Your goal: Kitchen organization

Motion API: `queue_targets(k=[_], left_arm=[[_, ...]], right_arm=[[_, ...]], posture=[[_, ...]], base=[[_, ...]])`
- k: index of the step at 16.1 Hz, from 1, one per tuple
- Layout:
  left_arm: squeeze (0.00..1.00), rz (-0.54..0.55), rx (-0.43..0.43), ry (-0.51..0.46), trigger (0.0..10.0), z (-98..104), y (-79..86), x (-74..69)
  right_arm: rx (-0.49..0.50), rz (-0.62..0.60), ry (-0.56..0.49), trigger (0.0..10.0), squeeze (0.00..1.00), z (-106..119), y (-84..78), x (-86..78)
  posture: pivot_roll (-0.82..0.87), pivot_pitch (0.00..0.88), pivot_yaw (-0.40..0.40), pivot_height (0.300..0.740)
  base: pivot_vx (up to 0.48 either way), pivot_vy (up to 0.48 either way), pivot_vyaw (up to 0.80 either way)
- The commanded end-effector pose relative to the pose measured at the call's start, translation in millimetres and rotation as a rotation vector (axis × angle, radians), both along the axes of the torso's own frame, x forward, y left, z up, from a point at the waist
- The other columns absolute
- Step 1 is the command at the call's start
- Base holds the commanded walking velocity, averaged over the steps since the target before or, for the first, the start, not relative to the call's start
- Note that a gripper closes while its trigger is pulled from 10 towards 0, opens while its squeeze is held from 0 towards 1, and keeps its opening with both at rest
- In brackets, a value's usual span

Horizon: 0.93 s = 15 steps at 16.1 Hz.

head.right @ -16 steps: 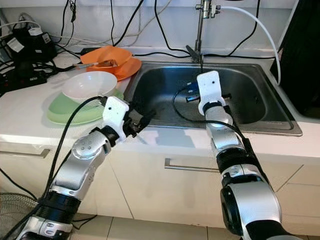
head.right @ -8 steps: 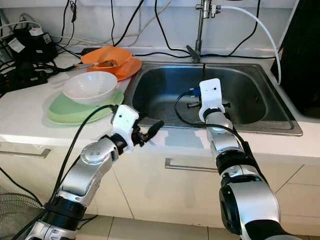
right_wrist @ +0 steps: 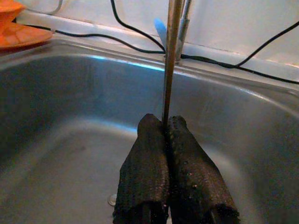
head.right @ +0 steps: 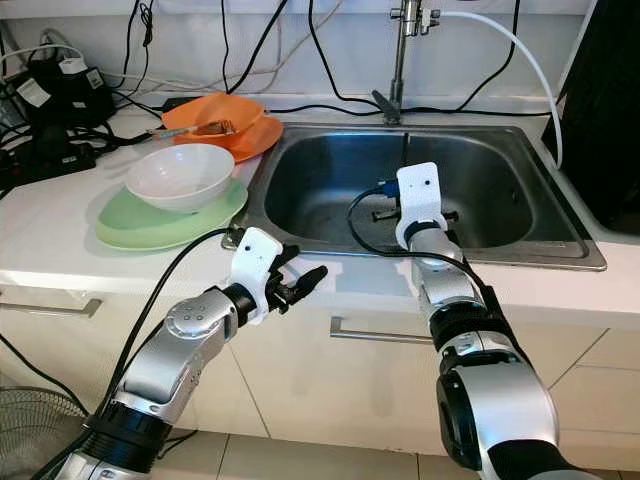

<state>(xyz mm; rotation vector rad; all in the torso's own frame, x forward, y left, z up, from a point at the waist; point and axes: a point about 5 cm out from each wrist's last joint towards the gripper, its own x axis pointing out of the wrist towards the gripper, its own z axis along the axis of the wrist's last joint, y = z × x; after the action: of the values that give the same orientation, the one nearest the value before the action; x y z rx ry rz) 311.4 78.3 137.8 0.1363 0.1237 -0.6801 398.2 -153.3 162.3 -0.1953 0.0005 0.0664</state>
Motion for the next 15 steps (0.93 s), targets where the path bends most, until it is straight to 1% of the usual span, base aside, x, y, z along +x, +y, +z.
queue_targets(k=[1,2,3,6,7,10,12,15], left_arm=[[0.00,-0.008,0.022,-0.001,10.0,1.9,-1.1,-0.1],[0.00,-0.008,0.023,0.000,10.0,1.9,-1.3,-0.2],[0.00,-0.010,0.023,0.001,10.0,1.9,-1.6,-0.3],[0.00,-0.009,0.023,0.002,10.0,2.4,-2.2,0.1],[0.00,-0.005,0.021,0.002,10.0,2.9,-2.3,0.4],[0.00,0.000,0.021,0.000,10.0,3.4,-1.2,0.9],[0.00,0.010,0.023,-0.020,10.0,6.0,0.2,1.8],[0.00,0.076,0.007,-0.085,10.0,15.4,6.2,8.5]], right_arm=[[0.010,0.008,-0.009,10.0,0.00,0.7,3.0,0.3],[0.010,0.008,-0.009,10.0,0.04,0.8,2.9,0.3],[0.011,0.008,-0.010,10.0,0.83,1.1,2.8,0.4],[0.010,0.005,-0.010,10.0,0.77,1.9,2.1,0.8],[0.007,0.013,-0.011,10.0,0.00,1.9,3.1,0.7],[0.007,0.011,-0.014,10.0,0.00,3.0,3.4,1.1],[0.009,0.006,-0.033,10.0,0.00,6.1,3.4,1.5],[-0.023,0.033,-0.112,10.0,0.00,19.0,7.9,2.0]], posture=[[0.05,0.000,0.071,0.740],[0.05,0.000,0.071,0.740],[0.04,0.000,0.070,0.740],[0.04,0.000,0.067,0.740],[0.05,0.000,0.065,0.740],[0.05,0.000,0.066,0.740],[0.05,0.000,0.067,0.740],[0.05,0.000,0.072,0.740]], base=[[0.000,0.000,0.00],[0.000,0.000,0.00],[0.000,0.000,0.00],[0.000,0.000,0.00],[0.000,0.000,0.00],[0.000,0.000,0.00],[0.000,0.000,0.00],[0.000,0.000,0.00]])
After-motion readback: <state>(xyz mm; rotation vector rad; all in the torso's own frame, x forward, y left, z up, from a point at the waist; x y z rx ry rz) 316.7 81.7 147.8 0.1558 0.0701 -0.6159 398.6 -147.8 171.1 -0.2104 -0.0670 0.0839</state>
